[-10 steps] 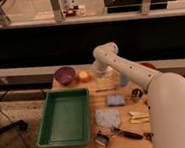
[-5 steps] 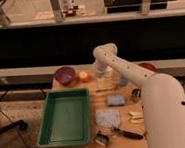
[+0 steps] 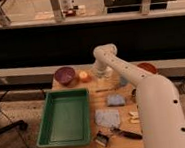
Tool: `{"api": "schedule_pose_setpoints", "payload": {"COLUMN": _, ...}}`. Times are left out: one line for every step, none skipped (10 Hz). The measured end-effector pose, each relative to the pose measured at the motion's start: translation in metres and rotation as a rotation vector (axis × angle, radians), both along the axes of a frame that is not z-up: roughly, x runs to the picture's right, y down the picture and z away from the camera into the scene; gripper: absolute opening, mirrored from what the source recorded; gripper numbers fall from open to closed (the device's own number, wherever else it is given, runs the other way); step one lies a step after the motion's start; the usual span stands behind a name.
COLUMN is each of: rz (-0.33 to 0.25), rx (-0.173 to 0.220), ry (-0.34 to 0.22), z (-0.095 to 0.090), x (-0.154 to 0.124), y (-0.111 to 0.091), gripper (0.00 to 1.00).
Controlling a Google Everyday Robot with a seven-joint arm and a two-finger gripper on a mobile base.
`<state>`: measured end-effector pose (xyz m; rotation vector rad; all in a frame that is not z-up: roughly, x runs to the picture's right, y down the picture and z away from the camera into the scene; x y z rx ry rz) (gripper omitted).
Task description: Place apple in plastic cup
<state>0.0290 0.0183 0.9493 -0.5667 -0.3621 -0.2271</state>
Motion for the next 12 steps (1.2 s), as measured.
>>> {"api": "schedule_pose_setpoints", "payload": {"rz": -0.004, "rx": -0.004, "ry": 0.0, "z": 0.001, "x": 0.0, "y": 0.002, "gripper": 0.8}}
{"api": "schedule_pose_setpoints", "payload": {"rz": 0.003, "rx": 0.007, "ry": -0.001, "z": 0.0, "x": -0.003, "y": 0.001, "gripper": 0.8}}
{"api": "schedule_pose_setpoints", "payload": {"rz": 0.014, "rx": 0.036, "ry": 0.001, "z": -0.003, "x": -0.005, "y": -0.007, "gripper": 0.8}}
{"api": "schedule_pose_setpoints", "payload": {"rz": 0.016, "rx": 0.069, "ry": 0.003, "z": -0.007, "x": -0.008, "y": -0.019, "gripper": 0.8}}
{"api": "schedule_pose_setpoints", "payload": {"rz": 0.013, "rx": 0.107, "ry": -0.004, "z": -0.013, "x": -0.019, "y": -0.036, "gripper": 0.8}}
{"api": "schedule_pose_setpoints", "payload": {"rz": 0.007, "rx": 0.124, "ry": -0.009, "z": -0.014, "x": -0.026, "y": -0.045, "gripper": 0.8}}
{"api": "schedule_pose_setpoints", "payload": {"rz": 0.0, "rx": 0.14, "ry": -0.014, "z": -0.013, "x": -0.029, "y": -0.051, "gripper": 0.8}}
{"api": "schedule_pose_setpoints", "payload": {"rz": -0.002, "rx": 0.152, "ry": -0.017, "z": -0.009, "x": -0.03, "y": -0.054, "gripper": 0.8}}
{"api": "schedule_pose_setpoints", "payload": {"rz": -0.006, "rx": 0.162, "ry": -0.022, "z": -0.006, "x": -0.032, "y": -0.057, "gripper": 0.8}}
{"api": "schedule_pose_setpoints", "payload": {"rz": -0.007, "rx": 0.166, "ry": -0.026, "z": -0.003, "x": -0.034, "y": -0.057, "gripper": 0.8}}
{"api": "schedule_pose_setpoints", "payload": {"rz": -0.004, "rx": 0.17, "ry": -0.037, "z": 0.003, "x": -0.038, "y": -0.057, "gripper": 0.8}}
{"api": "schedule_pose_setpoints", "payload": {"rz": 0.003, "rx": 0.17, "ry": -0.043, "z": 0.006, "x": -0.037, "y": -0.056, "gripper": 0.8}}
